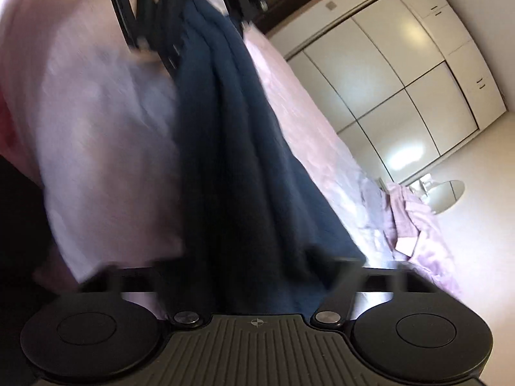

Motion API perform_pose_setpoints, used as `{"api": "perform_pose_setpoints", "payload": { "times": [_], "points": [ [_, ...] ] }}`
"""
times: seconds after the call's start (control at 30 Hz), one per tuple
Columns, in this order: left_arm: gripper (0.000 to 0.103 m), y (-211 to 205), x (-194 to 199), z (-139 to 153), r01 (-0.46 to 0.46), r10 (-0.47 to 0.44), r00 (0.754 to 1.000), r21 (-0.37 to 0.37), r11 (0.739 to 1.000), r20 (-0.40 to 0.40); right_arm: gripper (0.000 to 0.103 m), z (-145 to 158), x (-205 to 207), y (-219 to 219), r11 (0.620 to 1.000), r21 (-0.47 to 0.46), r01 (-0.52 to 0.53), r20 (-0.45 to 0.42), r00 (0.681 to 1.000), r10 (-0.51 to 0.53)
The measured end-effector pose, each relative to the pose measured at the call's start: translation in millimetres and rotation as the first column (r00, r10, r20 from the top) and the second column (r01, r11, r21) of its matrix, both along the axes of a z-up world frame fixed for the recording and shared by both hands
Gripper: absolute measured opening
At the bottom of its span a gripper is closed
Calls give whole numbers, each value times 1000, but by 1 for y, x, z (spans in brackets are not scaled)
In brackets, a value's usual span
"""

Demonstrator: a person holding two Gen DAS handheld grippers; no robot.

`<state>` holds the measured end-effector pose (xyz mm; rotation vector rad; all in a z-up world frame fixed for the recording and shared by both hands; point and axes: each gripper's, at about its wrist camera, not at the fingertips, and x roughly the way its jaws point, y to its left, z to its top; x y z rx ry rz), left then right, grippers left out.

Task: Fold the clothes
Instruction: 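Grasp the folded navy pants with the right gripper and lift them, then carry the navy pants with the right gripper onto the blue jeans stack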

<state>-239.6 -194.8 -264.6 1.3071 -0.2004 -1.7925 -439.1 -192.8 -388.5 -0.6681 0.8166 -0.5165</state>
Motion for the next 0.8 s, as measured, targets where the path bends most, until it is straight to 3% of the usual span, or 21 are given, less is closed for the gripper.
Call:
{"api": "perform_pose_setpoints", "payload": {
  "times": [0.03, 0.17, 0.3, 0.43, 0.63, 0.8],
  "points": [
    [32, -3, 2, 3, 13, -13, 1000, 23, 1000, -5, 39, 6, -1, -8, 999, 33, -12, -3, 1000, 12],
    [29, -15, 8, 29, 44, -42, 999, 114, 992, -19, 33, 36, 1, -36, 985, 169, -18, -49, 998, 26],
    [28, -40, 15, 88, 41, -31, 998, 212, 976, -52, 31, 92, 10, -59, 956, 292, 9, -115, 993, 25],
    [28, -62, 19, 161, 65, -33, 993, 292, 954, -114, 31, 169, 20, -78, 922, 384, 47, -182, 983, 26],
    [28, -104, -3, 236, 185, -153, 979, 261, 948, -138, 31, 275, 5, -99, 899, 412, 149, -225, 973, -59],
    [28, -169, -48, 268, 295, -277, 952, 164, 941, -127, 31, 325, -24, -138, 901, 350, 258, -221, 957, -188]
  ]
}}
